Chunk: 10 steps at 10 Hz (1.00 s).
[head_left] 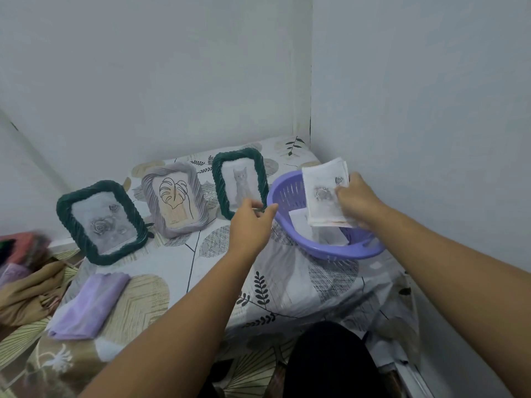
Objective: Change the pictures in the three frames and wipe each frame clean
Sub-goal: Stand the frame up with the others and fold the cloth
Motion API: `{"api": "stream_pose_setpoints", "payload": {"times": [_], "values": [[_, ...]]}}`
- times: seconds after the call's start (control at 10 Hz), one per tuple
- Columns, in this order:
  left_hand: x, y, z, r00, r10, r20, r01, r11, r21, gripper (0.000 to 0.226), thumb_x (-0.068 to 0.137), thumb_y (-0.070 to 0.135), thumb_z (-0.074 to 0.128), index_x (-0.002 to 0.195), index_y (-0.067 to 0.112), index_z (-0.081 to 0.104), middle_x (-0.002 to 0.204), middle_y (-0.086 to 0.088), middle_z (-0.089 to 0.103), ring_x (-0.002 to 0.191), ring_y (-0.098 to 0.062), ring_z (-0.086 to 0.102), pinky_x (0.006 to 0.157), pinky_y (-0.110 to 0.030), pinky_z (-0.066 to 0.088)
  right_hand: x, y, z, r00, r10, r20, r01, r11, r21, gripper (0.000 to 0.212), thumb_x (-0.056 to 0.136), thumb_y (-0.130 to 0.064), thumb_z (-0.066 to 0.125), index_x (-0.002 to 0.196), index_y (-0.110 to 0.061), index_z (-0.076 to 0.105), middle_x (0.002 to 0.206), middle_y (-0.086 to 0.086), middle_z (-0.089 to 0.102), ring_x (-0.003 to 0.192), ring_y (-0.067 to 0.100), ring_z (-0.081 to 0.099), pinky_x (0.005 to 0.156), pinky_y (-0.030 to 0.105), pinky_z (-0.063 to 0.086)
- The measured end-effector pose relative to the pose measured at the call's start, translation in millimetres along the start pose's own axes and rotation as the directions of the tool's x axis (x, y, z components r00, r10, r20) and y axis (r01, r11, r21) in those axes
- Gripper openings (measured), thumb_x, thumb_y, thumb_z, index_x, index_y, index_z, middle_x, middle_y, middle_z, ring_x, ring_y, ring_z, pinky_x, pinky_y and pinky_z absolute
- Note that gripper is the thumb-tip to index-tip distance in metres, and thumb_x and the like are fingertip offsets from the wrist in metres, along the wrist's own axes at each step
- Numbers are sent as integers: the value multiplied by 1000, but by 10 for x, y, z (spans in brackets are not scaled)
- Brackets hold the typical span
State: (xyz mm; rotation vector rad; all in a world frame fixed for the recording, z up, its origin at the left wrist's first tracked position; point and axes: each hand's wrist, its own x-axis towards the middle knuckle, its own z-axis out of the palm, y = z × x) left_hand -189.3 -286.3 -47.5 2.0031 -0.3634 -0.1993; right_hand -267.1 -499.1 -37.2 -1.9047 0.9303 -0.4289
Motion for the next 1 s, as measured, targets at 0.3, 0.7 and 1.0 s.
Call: {"api": "stream_pose_setpoints", "payload": {"times": [0.3,0.7,1.0], "values": [[221,-4,147,925,-325,197,366,902,-228,24,91,24,78,83,7,63,70,-6,67,54,-14,41,44,-22,34,193,191,56,973,23,231,61,935,-350,14,100,-14,48,109,-12,58,122,12,63,106,29,59,82,32,43],[275,-19,152,922,-329,206,369,906,-207,26,90,25,79,92,3,66,48,3,64,47,-13,34,41,-22,31,296,319,300,971,-84,225,207,767,-607,52,96,-39,67,132,-6,51,141,21,51,132,35,48,100,37,42],[-72,230,-699,992,-39,116,62,978,-199,59,92,51,67,136,14,51,109,-5,71,77,-9,62,70,-26,47,-590,-562,-709,804,-583,-120,571,698,433,19,99,-22,65,118,-27,67,93,-5,63,85,12,58,86,30,50]]}}
